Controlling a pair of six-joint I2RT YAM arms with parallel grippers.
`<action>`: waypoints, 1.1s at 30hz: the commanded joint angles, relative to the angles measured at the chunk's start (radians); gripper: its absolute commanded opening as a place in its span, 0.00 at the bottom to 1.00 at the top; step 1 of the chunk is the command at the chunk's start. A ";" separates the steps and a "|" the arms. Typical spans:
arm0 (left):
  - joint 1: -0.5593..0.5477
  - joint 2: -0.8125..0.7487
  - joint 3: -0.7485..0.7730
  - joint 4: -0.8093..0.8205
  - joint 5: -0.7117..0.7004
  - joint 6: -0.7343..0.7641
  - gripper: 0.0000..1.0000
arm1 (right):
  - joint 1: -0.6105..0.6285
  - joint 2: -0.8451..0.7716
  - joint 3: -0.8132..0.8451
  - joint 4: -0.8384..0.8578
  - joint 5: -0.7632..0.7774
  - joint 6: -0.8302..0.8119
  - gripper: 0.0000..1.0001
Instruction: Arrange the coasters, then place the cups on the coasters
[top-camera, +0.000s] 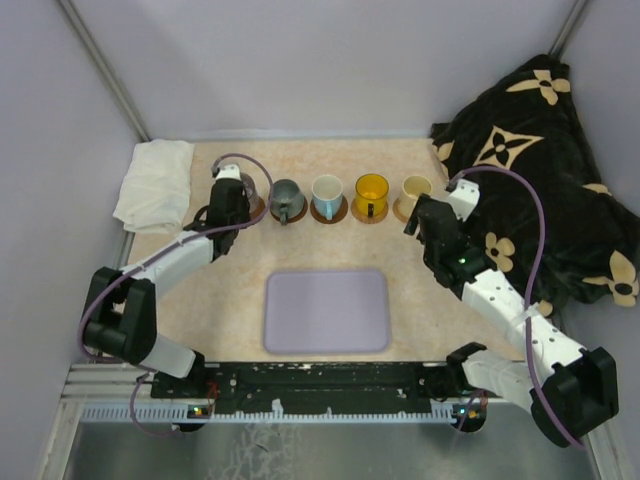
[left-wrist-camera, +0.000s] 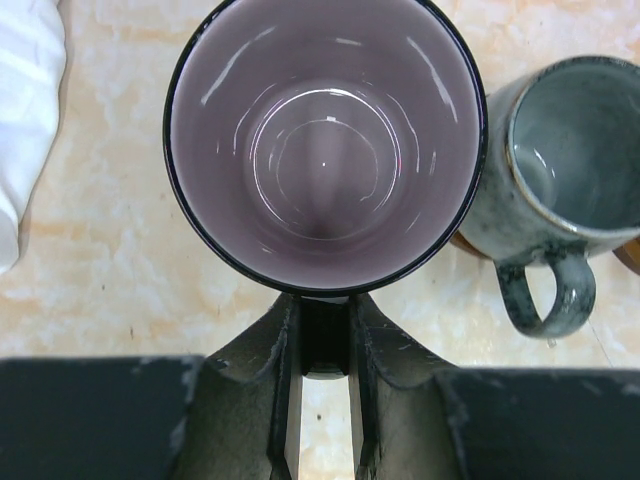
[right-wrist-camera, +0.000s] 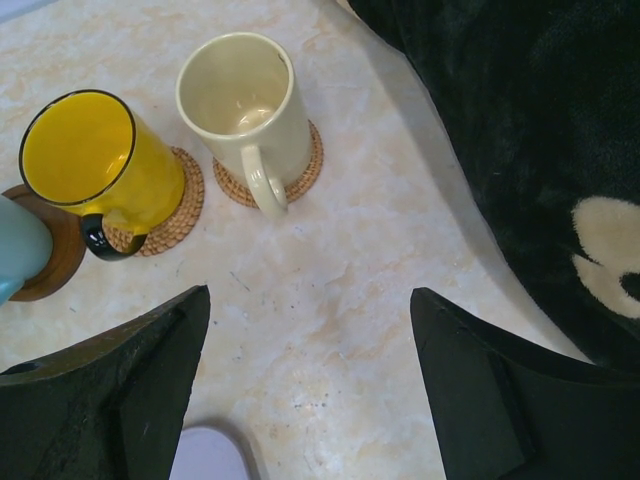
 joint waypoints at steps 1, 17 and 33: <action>0.018 0.032 0.052 0.208 0.018 0.058 0.00 | -0.007 -0.025 0.005 0.049 0.007 -0.011 0.81; 0.067 0.170 0.175 0.088 0.065 0.018 0.00 | -0.007 -0.019 0.018 0.024 -0.017 0.013 0.80; 0.097 0.199 0.209 -0.031 0.129 -0.014 0.00 | -0.007 0.007 0.040 0.009 -0.046 0.027 0.80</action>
